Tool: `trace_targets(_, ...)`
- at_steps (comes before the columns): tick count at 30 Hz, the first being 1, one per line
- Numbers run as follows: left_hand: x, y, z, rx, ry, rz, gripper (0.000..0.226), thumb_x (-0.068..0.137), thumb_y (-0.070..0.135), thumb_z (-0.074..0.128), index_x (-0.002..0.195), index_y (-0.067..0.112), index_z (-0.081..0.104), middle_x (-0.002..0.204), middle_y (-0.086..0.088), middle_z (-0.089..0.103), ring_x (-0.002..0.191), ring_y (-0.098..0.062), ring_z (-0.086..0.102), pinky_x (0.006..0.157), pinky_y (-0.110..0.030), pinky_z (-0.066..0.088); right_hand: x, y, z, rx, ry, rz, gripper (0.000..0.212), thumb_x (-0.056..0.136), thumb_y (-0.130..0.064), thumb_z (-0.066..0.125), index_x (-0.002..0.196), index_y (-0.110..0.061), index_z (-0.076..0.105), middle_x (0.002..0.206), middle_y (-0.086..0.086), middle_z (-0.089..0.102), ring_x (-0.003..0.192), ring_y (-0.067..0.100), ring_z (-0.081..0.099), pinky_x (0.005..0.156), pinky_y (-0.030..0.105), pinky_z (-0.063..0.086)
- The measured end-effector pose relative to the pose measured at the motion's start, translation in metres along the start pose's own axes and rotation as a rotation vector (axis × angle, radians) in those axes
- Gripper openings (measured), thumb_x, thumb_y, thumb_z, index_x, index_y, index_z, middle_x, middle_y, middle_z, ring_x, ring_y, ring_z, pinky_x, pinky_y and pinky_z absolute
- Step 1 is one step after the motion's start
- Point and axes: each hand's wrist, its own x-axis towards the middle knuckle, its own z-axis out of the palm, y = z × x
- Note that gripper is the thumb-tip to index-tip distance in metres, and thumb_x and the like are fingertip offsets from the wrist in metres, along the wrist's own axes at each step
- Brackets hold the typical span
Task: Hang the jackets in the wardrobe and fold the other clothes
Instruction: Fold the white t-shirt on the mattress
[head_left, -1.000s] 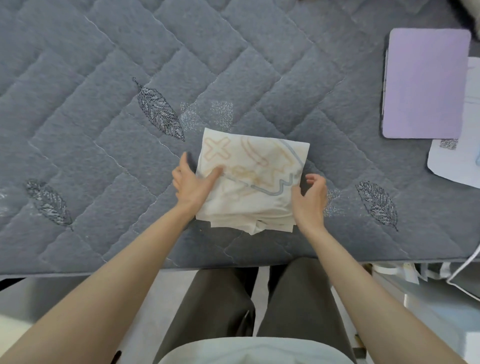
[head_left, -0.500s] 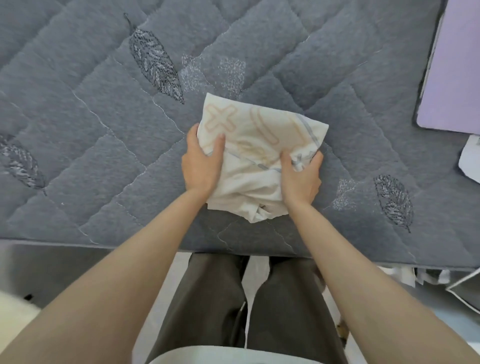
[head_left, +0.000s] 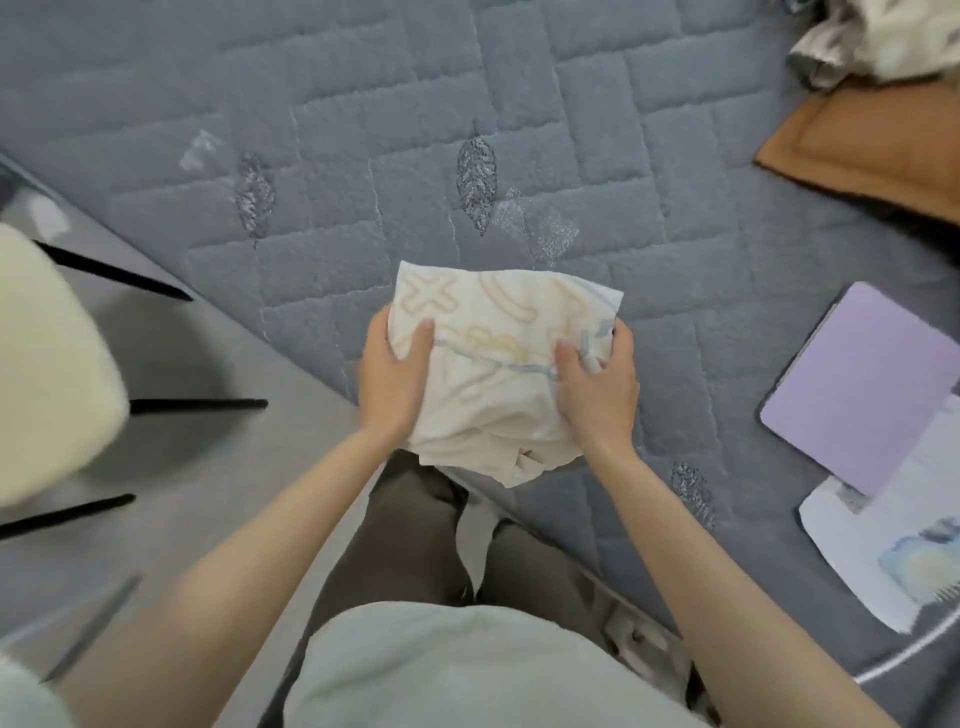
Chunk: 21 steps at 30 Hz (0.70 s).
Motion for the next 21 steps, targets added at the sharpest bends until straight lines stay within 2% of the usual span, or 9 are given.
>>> trace_targets(3, -0.053, 0.001, -0.026, -0.133, 0.174, -0.058, 0.038, 0.091, 0.038, 0.058, 0.126, 0.025, 0.051, 0.110, 0.025, 0.056, 0.097, 0.014, 0.052, 0.074, -0.001, 0.040, -0.023, -0.021, -0.013, -0.039, -0.170, -0.147, 0.049, 0.090, -0.036, 0.060, 0.134, -0.026, 0.043, 0.112, -0.019, 0.059, 0.102, 0.007, 0.056, 0.082, 0.025, 0.044)
trace_targets(6, -0.104, -0.001, -0.055, -0.233, 0.326, -0.105, 0.029, 0.091, 0.036, 0.059, 0.118, 0.030, 0.051, 0.105, 0.028, 0.056, 0.091, 0.022, 0.051, 0.068, 0.003, 0.038, -0.053, -0.043, -0.017, -0.058, -0.334, -0.259, 0.049, 0.090, -0.036, 0.061, 0.135, -0.027, 0.043, 0.117, -0.016, 0.059, 0.103, 0.004, 0.056, 0.081, 0.020, 0.043)
trace_targets(8, -0.134, -0.004, -0.078, -0.287, 0.409, -0.130, 0.026, 0.091, 0.035, 0.059, 0.114, 0.033, 0.049, 0.102, 0.029, 0.054, 0.086, 0.025, 0.051, 0.065, 0.004, 0.038, -0.076, -0.059, -0.013, -0.076, -0.428, -0.326, 0.047, 0.090, -0.035, 0.061, 0.133, -0.027, 0.044, 0.113, -0.017, 0.060, 0.102, 0.004, 0.058, 0.082, 0.023, 0.045)
trace_targets(11, -0.178, -0.011, -0.117, -0.353, 0.546, -0.165, 0.030, 0.091, 0.038, 0.059, 0.117, 0.035, 0.044, 0.103, 0.033, 0.050, 0.085, 0.030, 0.047, 0.065, 0.006, 0.036, -0.115, -0.080, 0.002, -0.101, -0.574, -0.413, 0.044, 0.090, -0.033, 0.060, 0.131, -0.027, 0.045, 0.110, -0.021, 0.061, 0.101, 0.001, 0.058, 0.086, 0.025, 0.046)
trace_targets(16, -0.251, -0.032, -0.185, -0.427, 0.793, -0.206, 0.031, 0.090, 0.038, 0.060, 0.117, 0.036, 0.043, 0.105, 0.034, 0.049, 0.088, 0.030, 0.047, 0.065, 0.006, 0.035, -0.194, -0.101, 0.039, -0.143, -0.820, -0.525, 0.033, 0.090, -0.032, 0.058, 0.122, -0.030, 0.049, 0.093, -0.039, 0.058, 0.089, -0.014, 0.057, 0.075, 0.018, 0.043)
trace_targets(21, -0.331, -0.063, -0.247, -0.519, 1.057, -0.272, 0.033, 0.090, 0.041, 0.060, 0.119, 0.036, 0.043, 0.106, 0.034, 0.050, 0.091, 0.028, 0.048, 0.070, 0.003, 0.039, -0.294, -0.115, 0.083, -0.217, -1.072, -0.658, 0.028, 0.090, -0.032, 0.056, 0.117, -0.031, 0.049, 0.090, -0.040, 0.058, 0.083, -0.015, 0.057, 0.068, 0.012, 0.044)
